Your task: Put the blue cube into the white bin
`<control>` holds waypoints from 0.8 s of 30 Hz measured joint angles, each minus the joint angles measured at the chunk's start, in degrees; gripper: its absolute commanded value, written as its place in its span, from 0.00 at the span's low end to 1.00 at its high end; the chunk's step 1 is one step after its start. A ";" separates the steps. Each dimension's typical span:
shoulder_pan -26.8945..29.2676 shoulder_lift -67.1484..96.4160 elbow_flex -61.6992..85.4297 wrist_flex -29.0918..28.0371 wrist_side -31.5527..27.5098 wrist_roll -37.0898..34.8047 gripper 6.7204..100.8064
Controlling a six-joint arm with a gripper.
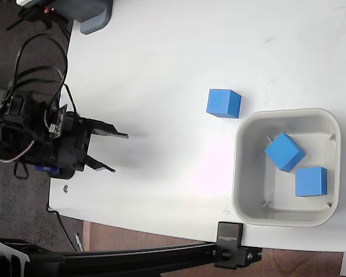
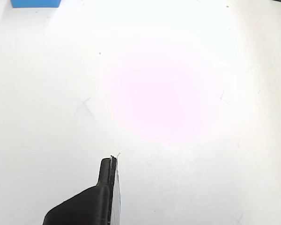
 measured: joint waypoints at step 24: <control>0.79 0.00 0.00 0.00 -0.35 0.00 0.99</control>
